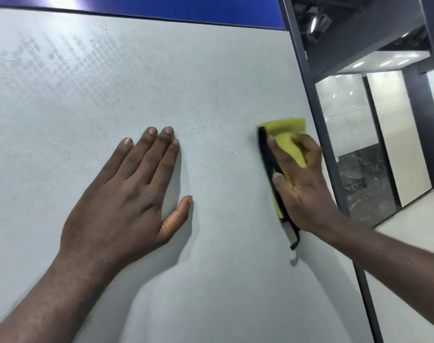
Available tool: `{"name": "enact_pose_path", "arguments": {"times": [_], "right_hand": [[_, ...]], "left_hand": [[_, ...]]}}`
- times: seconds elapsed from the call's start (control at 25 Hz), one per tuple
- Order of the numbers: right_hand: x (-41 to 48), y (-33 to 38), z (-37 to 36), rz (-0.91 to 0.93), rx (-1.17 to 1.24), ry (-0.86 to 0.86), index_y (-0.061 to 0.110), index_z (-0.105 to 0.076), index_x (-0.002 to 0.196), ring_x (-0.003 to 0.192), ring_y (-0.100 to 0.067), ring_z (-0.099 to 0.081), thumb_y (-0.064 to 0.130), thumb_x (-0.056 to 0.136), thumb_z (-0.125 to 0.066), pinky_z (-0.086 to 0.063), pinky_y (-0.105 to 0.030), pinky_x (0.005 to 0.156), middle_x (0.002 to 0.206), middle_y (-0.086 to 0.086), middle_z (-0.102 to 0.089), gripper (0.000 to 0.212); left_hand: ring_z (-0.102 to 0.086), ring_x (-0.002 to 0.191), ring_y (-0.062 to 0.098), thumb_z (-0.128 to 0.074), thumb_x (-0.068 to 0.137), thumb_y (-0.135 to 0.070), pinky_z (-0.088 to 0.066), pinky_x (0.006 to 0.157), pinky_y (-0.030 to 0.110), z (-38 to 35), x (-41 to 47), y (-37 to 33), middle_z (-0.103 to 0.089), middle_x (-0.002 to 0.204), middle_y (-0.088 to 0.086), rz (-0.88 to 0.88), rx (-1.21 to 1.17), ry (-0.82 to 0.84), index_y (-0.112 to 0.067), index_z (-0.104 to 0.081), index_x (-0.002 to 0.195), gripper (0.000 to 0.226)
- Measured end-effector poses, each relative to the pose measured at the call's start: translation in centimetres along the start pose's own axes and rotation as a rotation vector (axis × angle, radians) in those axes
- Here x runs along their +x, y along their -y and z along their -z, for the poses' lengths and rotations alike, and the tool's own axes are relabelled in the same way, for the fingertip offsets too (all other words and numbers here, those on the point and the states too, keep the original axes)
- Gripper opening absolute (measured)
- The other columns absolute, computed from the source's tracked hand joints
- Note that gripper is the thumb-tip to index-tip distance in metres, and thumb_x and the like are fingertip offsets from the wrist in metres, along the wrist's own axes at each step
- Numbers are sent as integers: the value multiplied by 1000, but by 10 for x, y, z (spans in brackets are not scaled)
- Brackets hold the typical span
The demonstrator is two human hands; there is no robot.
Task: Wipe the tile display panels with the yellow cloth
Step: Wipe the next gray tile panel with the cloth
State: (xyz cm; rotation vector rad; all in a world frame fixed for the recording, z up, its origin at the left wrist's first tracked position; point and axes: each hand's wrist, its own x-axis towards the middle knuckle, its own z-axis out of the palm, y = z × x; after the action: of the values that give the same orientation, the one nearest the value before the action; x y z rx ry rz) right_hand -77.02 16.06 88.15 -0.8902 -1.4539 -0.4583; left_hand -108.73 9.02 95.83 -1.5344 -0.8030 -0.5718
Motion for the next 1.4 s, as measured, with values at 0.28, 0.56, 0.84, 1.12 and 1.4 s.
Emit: {"name": "enact_pose_path", "arguments": {"times": [0.28,0.56,0.84,1.12,1.4], "right_hand": [[-9,-34,7,-300,-87,-98,49,-13,167,165,-25,8,48,109,-29,-13,-60,130,178,5,2,60],[3,30,27,-76,-208,278,54,9,164,164,-19,15,45,112,-35,-35,-55,119,170,23,30,68],[-54,90,28,-265,-273,495,58,27,156,165,-31,1,41,110,-48,-52,-55,103,164,21,43,90],[-54,68,17,-365,-118,2,46,-33,160,143,-2,-33,33,104,-64,-48,-44,106,173,21,-13,65],[-98,115,-22,-239,-54,-17,53,-39,157,151,3,-31,31,103,-66,-46,-32,101,169,27,-20,64]], "left_hand": [[-19,167,31,-39,109,-56,-20,135,55,-2,-1,0,-21,178,17,5,-10,-13,0,-25,170,83],[-21,166,34,-38,109,-55,-20,134,56,-4,-1,-2,-23,178,19,-3,-49,-27,2,-27,169,83],[-23,165,37,-36,109,-54,-18,135,55,-6,-2,1,-25,177,21,-11,-51,-51,3,-30,167,81],[-22,165,38,-33,110,-53,-17,135,56,-7,-2,1,-23,177,23,-21,-40,-41,5,-29,167,81],[-15,166,41,-26,109,-53,-11,135,57,-2,-4,-2,-16,178,26,-34,-34,18,6,-23,168,83]]}}
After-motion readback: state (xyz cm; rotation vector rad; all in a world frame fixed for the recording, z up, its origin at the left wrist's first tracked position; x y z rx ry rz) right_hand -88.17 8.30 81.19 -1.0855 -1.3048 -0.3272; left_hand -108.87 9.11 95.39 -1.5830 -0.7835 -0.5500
